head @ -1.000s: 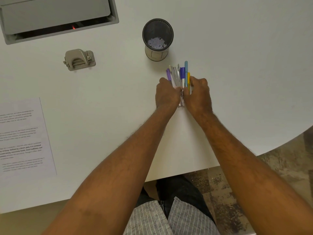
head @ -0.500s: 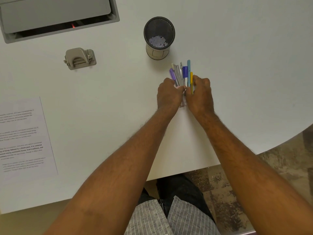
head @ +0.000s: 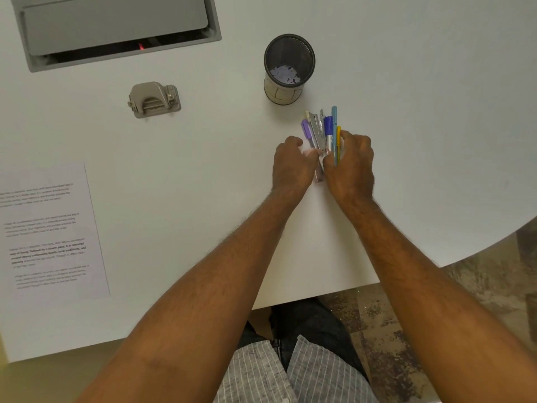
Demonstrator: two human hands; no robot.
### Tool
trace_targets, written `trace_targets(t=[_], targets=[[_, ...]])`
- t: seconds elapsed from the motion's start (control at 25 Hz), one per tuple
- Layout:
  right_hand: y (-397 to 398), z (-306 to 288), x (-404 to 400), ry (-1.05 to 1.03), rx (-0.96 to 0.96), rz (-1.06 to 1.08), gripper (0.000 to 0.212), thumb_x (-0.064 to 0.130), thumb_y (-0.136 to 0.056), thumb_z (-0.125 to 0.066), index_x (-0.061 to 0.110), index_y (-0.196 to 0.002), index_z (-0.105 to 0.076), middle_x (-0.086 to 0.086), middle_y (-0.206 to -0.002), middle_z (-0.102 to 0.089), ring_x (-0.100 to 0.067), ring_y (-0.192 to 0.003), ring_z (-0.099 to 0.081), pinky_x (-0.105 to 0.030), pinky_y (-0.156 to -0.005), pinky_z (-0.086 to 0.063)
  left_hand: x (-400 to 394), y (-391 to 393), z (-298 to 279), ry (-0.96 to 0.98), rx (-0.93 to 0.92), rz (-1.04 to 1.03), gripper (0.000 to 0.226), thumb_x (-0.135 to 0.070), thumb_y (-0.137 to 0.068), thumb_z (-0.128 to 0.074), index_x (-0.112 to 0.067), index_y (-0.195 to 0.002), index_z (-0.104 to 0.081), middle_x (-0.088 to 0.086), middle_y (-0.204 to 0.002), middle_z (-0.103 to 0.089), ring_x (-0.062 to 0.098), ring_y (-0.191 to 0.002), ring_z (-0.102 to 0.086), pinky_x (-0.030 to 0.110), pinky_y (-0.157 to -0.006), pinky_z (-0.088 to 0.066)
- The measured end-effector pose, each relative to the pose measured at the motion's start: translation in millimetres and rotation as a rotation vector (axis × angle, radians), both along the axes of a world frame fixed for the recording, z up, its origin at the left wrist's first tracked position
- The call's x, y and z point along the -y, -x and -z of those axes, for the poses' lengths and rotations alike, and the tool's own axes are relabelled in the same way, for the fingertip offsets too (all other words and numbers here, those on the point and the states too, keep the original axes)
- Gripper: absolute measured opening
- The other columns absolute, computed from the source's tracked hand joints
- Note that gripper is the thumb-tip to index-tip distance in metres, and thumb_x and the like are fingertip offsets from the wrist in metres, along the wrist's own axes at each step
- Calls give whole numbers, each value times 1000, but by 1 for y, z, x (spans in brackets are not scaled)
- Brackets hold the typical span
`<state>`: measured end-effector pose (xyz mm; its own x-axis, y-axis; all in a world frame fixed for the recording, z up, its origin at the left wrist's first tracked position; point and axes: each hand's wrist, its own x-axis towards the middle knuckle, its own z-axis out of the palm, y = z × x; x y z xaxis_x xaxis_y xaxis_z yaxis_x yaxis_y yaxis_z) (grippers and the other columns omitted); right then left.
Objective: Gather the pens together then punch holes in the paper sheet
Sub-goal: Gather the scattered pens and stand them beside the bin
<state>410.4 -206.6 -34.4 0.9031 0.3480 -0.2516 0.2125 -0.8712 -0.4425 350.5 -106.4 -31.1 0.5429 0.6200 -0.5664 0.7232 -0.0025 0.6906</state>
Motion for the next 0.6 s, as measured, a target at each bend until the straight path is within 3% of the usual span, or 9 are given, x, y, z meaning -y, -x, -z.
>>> trace_targets(t=[0.2, 0.36, 0.6], targets=[[28, -12, -15, 41, 98, -2, 56, 41, -99, -69, 14, -145, -51, -10, -144, -52, -26, -129, -51, -37, -93, -57, -22, 39, -12, -22, 62, 45, 41, -32, -102, -62, -14, -138, -57, 5, -134, -64, 17, -117, -63, 22, -90, -44], [74, -20, -41, -42, 112, -64, 47, 24, -100, -64, 14, -145, -52, -10, -145, -51, -28, -133, -49, -42, -102, -56, -54, 104, -20, -77, 79, 30, 37, -33, -102, -58, -19, -136, -59, 1, -131, -62, 17, -105, -66, 27, -90, -49], [169, -22, -109, -106, 13, -262, 45, 21, -99, -61, 17, -143, -52, -6, -144, -49, -26, -135, -46, -44, -100, -55, -115, 231, -19, -157, 50, -125, 34, -34, -102, -57, -23, -135, -59, -3, -131, -61, 14, -97, -66, 30, -90, -54]])
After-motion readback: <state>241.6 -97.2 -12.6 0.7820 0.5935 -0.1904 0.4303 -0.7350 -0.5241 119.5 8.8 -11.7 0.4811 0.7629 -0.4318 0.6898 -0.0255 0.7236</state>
